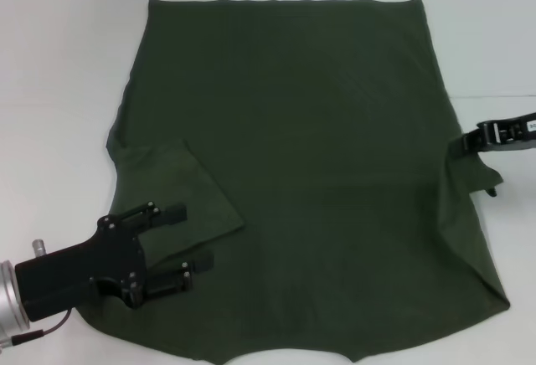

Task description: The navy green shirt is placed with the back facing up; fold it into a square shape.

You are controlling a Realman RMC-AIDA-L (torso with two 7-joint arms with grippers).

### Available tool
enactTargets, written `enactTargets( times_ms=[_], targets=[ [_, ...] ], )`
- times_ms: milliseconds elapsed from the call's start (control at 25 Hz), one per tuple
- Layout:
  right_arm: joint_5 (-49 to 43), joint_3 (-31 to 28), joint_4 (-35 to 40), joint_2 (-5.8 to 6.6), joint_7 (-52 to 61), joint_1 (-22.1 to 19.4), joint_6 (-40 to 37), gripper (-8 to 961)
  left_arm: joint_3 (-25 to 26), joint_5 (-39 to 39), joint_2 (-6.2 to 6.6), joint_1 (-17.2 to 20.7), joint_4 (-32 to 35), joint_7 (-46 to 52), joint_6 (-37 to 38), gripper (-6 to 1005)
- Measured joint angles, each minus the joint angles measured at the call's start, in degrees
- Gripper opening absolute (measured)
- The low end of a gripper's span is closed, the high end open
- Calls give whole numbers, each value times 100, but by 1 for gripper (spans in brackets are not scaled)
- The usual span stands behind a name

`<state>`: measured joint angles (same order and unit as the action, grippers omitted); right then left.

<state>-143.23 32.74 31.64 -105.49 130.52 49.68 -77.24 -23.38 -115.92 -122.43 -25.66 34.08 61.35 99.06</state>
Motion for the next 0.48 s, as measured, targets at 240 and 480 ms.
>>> enactTargets(
  times_ms=[240, 480],
  targets=[
    [212, -43, -194, -41, 84, 60, 372, 130, 0, 6, 0, -17, 2, 0, 9, 804],
    [492, -19, -391, -45, 108, 95, 594, 139, 0, 9, 1, -30, 3, 0, 9, 804]
  ],
)
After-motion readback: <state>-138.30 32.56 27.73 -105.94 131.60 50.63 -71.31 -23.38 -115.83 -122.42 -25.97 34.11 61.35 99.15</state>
